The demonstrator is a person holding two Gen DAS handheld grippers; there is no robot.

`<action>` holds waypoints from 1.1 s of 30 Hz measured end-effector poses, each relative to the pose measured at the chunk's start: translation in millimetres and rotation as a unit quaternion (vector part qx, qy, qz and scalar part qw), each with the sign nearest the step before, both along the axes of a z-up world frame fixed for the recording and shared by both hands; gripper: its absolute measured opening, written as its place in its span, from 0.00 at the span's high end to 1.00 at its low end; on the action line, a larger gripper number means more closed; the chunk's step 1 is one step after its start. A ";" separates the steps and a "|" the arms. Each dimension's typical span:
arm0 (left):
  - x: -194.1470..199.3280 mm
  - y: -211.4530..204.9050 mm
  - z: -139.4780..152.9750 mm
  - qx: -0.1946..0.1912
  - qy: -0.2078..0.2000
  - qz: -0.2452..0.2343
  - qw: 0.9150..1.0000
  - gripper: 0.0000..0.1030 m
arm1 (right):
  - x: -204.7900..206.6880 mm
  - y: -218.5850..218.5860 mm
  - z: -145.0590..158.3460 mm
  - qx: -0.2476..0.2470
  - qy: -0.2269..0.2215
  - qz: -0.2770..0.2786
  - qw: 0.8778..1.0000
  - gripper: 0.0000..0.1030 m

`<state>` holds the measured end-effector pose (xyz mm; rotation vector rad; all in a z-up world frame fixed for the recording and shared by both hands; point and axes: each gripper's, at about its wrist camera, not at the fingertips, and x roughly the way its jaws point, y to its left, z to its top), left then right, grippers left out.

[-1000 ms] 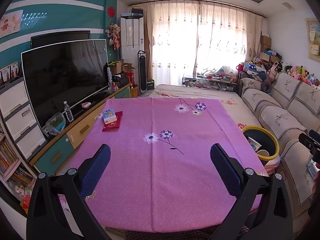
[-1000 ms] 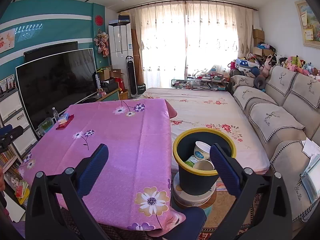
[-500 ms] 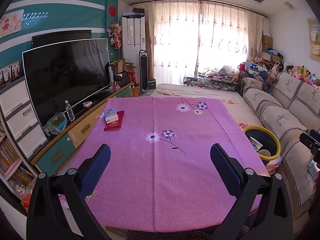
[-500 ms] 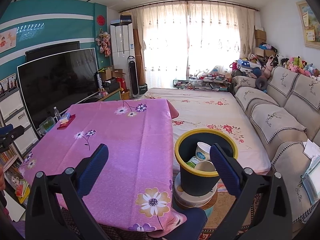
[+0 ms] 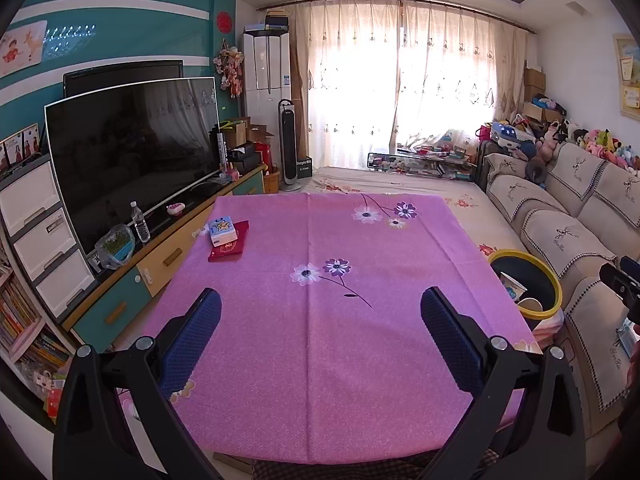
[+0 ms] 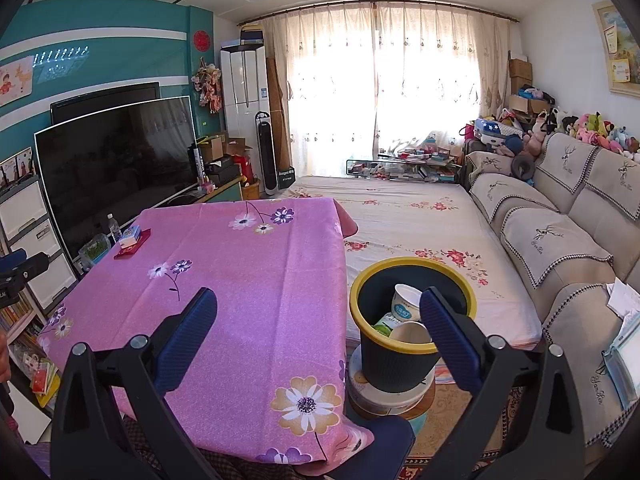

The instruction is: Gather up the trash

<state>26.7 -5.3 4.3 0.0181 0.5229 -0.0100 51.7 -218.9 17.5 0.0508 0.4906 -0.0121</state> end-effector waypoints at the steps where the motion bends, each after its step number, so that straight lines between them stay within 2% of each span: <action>1: -0.1 0.0 -0.1 0.000 0.000 0.000 1.000 0.05 | 0.1 0.2 0.1 0.000 0.000 0.000 1.000 0.06; 33: 5.3 1.8 -8.5 0.006 0.006 0.004 1.000 0.05 | 5.3 4.8 -4.5 0.006 0.004 0.003 1.000 0.06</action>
